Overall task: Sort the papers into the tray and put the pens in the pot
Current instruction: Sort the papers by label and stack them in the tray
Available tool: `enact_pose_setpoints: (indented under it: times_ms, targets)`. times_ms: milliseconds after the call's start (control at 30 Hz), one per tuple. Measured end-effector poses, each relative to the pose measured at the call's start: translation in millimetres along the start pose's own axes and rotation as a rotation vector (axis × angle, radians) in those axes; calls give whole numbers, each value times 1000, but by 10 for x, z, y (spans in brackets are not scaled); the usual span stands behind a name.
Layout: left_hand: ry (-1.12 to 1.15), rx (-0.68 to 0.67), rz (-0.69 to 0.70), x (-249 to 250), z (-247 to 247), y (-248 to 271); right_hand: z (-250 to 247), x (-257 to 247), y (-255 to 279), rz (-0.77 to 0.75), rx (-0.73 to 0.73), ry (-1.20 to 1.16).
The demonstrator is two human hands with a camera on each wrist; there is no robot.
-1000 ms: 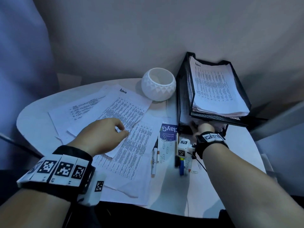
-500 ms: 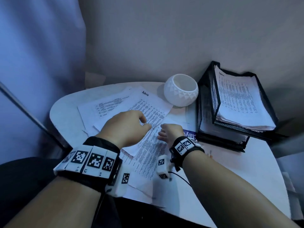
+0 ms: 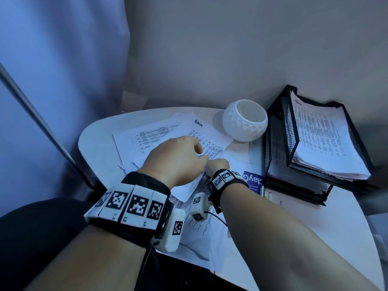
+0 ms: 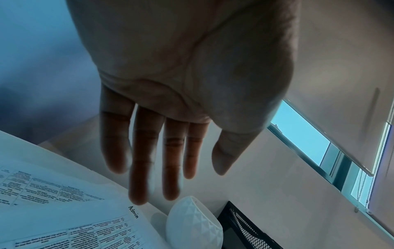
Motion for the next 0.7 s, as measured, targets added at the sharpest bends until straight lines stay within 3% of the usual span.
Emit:
enact_pose_setpoints:
  times_ms: [200,367,500,633,700]
  targets:
    - [-4,9,-3,2,-11,7,-259,165,-8,-210,17,-256]
    - [-11,-1,-9,-1,25,25,-740,355,311,-199,-137,-546]
    - [-86,76,-56,0,-10,21,-1053,434,594,-268,-231,-602]
    - [-164,115,-138,-4,-61,35,-1213,480,670,-337,-211,-610]
    - [-101,126,-134,-31,-70,47,-1264,486,697,-360,-239,-650]
Point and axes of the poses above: each hand's wrist, its own y-axis away from the middle knuckle, its own z-axis out of the palm, x = y × z, the point moved 1 cm from there along -y, towards the middle knuckle, and after that the axes turned 5 degrees about x, right-handed, at the moved point
